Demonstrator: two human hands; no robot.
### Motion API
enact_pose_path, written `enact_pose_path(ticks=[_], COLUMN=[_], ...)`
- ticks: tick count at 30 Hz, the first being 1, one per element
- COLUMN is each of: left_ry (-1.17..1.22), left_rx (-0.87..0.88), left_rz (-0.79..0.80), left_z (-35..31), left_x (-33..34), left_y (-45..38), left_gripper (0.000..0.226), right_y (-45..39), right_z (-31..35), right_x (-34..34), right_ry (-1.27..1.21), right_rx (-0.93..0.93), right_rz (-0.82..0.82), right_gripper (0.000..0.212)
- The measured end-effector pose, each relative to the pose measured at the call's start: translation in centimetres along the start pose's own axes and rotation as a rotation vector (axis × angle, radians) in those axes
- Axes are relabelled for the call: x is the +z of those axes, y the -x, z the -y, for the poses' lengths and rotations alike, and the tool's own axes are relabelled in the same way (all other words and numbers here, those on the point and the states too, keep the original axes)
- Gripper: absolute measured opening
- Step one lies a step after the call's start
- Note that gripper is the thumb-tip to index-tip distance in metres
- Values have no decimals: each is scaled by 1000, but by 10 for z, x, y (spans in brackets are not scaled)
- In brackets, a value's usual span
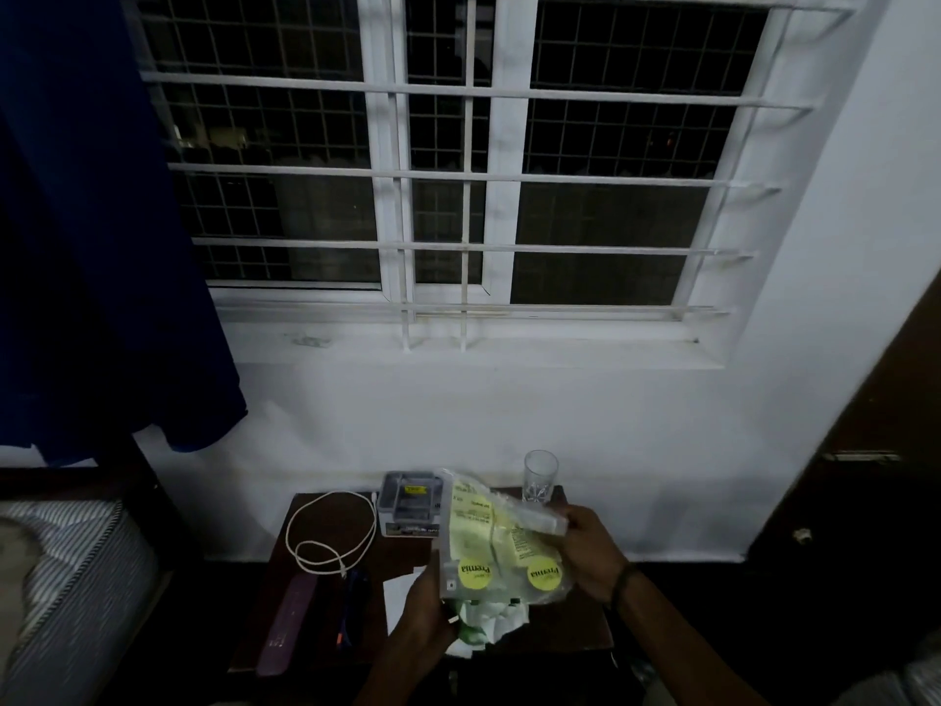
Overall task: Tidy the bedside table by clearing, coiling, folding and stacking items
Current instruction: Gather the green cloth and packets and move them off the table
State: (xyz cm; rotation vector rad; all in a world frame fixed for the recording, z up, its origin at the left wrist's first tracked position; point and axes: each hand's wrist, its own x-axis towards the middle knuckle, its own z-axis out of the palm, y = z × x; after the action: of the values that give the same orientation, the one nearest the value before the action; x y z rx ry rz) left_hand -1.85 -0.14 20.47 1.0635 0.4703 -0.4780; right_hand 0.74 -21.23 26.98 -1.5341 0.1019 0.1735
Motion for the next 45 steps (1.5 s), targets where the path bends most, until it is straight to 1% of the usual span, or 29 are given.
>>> enact_pose_path(ticks=[1, 2, 3, 5, 6, 8, 9, 10, 11, 12, 13, 14, 16, 18, 20, 22, 24, 25, 28, 31, 32, 34, 35, 37, 39, 40, 42, 43, 45], left_ry=[42, 73, 83, 61, 60, 53, 71, 97, 110, 95, 36, -51, -193, -265, -368, -415, -467, -513, -610, -684, -718, -767, -775, -781, -699, -631, -517, -472, -398], left_rx=[-10, -9, 10, 82, 96, 87, 73, 57, 39, 26, 27, 41, 118, 257, 367, 473, 589, 635, 695, 661, 636, 589, 567, 533, 512, 503, 465, 432, 354], left_rz=[-3, 16, 20, -2, 6, 31, 57, 105, 125, 150, 153, 151, 104, -4, -57, -73, -97, -108, -120, -106, -81, -10, 31, 99, 119, 104, 47, 45, 73], left_z=[-3, -5, -6, -9, -10, -12, -14, -16, -17, -19, -19, -20, -20, -18, -17, -16, -16, -15, -15, -13, -14, -18, -21, -25, -26, -25, -21, -19, -14], left_x=[1, 3, 4, 9, 10, 9, 6, 4, 2, 2, 2, 5, 10, 12, 11, 8, 4, 3, 6, 6, 5, 4, 5, 4, 3, 3, 2, 1, -5], left_y=[1, 0, 0, 5, 7, 6, 3, 2, 1, 3, 3, 5, 8, 6, 8, 6, 5, 5, 2, -9, -12, -9, -6, -2, 0, 0, 2, 3, 4], left_gripper=[56, 62, 61, 51, 50, 58, 65, 72, 76, 78, 75, 68, 53, 43, 29, 20, 21, 27, 34, 36, 39, 32, 33, 42, 40, 35, 26, 27, 36], right_y=[0, 0, -2, -6, -8, -10, -9, -10, -10, -8, -6, -6, -3, -1, 0, 0, -1, -1, 1, 3, 4, 4, 4, 5, 7, 6, 8, 8, 7], right_z=[-4, -6, -10, -18, -21, -23, -22, -24, -25, -24, -23, -25, -24, -19, -13, -9, -5, -5, -3, 2, 5, 7, 7, 6, 5, 2, 0, -2, -7], right_x=[1, 2, 2, 2, 0, -2, -4, -6, -8, -8, -7, -6, -3, 0, 3, 4, 6, 7, 12, 16, 16, 14, 13, 9, 7, 6, 7, 7, 7], right_ry=[69, 115, 152, 205, 237, 302, 333, 307, 291, 327, 367, 412, 553, 612, 606, 489, 324, 280, 371, 496, 546, 605, 620, 608, 528, 494, 449, 420, 349], right_rx=[-54, -108, -142, -183, -204, -201, -189, -196, -200, -239, -263, -286, -379, -398, -344, -247, -97, -47, 7, -43, -55, -72, -69, -22, 51, 77, 98, 102, 109], right_rz=[-29, -47, -54, -61, -73, -60, -63, -64, -69, -89, -90, -77, -42, -6, 59, 143, 136, 114, 84, 149, 157, 194, 227, 299, 318, 306, 265, 230, 178], right_gripper=[6, 7, 18, 39, 46, 53, 52, 49, 44, 38, 34, 36, 52, 60, 52, 41, 28, 26, 27, 22, 20, 25, 27, 22, 16, 19, 12, 9, 12])
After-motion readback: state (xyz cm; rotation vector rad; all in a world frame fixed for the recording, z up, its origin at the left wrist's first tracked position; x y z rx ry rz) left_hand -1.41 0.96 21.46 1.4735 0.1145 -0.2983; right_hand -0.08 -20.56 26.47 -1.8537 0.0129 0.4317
